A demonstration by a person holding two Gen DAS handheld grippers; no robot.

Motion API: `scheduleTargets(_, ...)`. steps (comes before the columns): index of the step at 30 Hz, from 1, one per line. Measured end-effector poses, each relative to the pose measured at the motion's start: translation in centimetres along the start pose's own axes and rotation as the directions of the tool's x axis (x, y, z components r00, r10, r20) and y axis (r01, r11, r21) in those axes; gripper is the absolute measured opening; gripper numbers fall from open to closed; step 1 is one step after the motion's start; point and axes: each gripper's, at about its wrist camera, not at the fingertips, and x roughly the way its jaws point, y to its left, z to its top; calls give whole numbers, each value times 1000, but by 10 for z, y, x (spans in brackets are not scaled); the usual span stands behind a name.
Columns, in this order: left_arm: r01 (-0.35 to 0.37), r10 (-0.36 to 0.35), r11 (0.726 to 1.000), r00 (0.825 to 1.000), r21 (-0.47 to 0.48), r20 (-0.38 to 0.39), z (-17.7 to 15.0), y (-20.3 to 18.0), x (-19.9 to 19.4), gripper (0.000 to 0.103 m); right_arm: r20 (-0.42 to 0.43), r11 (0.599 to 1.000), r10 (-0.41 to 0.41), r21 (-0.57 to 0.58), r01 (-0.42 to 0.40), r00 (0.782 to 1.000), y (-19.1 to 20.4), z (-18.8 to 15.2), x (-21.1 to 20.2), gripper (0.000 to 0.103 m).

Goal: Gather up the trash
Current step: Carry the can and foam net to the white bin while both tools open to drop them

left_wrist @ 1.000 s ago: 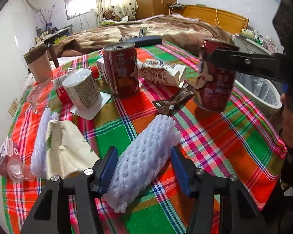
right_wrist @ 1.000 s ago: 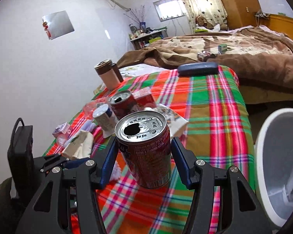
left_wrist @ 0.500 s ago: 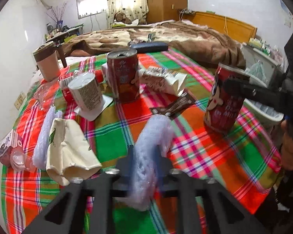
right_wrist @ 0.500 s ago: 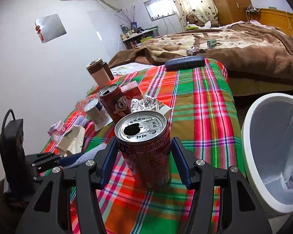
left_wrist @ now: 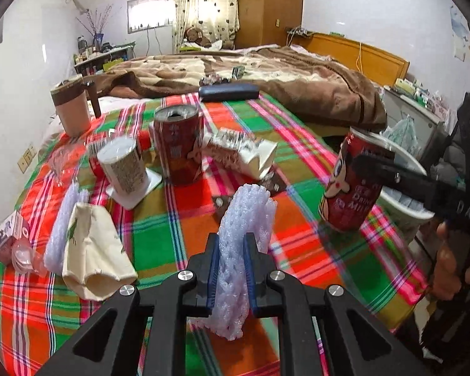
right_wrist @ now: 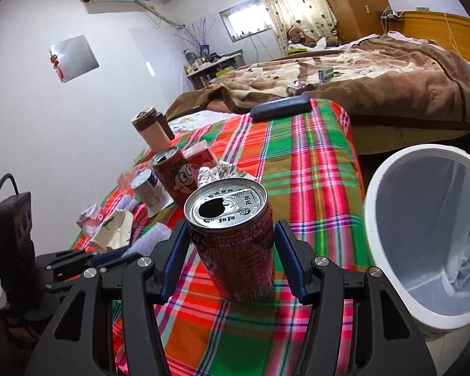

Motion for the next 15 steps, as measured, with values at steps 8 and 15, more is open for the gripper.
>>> scheduleTargets(8, 42, -43, 999, 997, 18, 66, 30, -36, -12, 15, 62, 998, -59, 10, 59, 996, -18, 9, -24, 57)
scheduleTargets(15, 87, -92, 994, 992, 64, 81, 52, -76, -3, 15, 111, 989, -145, 41, 142, 983, -44, 19, -46, 57)
